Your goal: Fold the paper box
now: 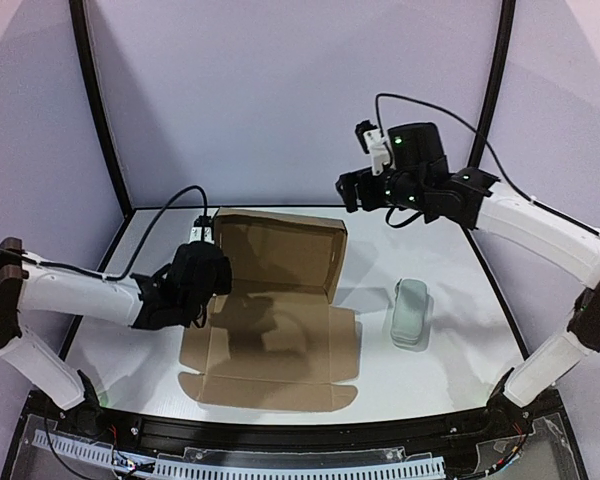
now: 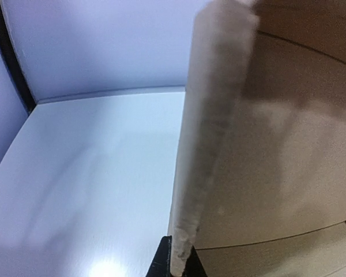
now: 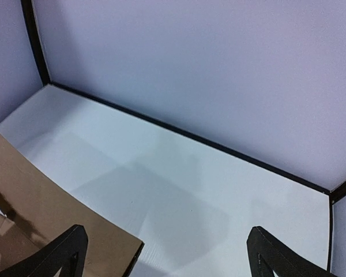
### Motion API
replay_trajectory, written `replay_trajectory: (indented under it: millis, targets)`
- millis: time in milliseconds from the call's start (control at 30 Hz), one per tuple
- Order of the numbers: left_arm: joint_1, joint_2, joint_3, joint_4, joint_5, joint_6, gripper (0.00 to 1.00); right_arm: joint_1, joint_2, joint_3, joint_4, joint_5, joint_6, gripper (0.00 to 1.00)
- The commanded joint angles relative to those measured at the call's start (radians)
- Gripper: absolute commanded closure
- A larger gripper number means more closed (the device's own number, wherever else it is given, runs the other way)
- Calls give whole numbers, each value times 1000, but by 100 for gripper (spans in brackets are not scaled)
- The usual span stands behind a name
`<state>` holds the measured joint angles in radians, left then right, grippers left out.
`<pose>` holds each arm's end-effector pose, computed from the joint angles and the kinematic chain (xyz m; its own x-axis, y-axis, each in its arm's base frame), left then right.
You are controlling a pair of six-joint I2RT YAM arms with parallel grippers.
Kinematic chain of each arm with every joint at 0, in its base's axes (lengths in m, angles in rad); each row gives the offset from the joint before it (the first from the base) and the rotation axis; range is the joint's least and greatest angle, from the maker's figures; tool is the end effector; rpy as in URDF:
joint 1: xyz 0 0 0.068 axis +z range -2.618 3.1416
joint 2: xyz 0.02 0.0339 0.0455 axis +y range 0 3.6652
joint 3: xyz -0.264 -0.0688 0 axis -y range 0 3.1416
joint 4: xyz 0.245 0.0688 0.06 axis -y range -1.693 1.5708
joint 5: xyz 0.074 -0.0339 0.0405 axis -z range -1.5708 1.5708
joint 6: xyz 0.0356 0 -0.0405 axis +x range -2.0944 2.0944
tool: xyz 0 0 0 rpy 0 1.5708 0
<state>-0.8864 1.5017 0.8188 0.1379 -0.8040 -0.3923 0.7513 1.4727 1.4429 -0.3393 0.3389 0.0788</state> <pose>0.2184 -0.2272 0.2176 -0.3595 0.0210 -0.9329 0.0117 0.9998 0.0180 0.2574 0.2242 0.3901 -0.2957 -0.1746 -0.9392 -0.3951 0.9175 -0.0462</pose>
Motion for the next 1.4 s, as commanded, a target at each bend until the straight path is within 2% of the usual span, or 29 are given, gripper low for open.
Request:
replay_trajectory:
  millis: [0, 33, 200, 500, 733, 1100, 1367]
  targets:
    - [1, 40, -149, 665, -16, 192, 99, -7, 89, 53, -37, -24, -47, 2]
    - [1, 74, -175, 763, -20, 228, 99, -7, 112, 75, -47, -26, -51, 2]
    - [1, 210, -198, 990, -11, 306, 99, -6, 169, 111, -53, -73, -74, 2]
    - [1, 316, -233, 1149, -12, 309, 99, 5, 221, 111, -58, -35, -74, 2]
    - [1, 367, -247, 1179, -8, 296, 99, 20, 253, 93, -34, -15, -100, 2]
    - [1, 413, -228, 1143, 0, 315, 99, 38, 264, -5, 139, -80, -142, 2]
    - [1, 434, -214, 1104, 1, 273, 99, 60, 272, -171, 413, -103, -250, 2]
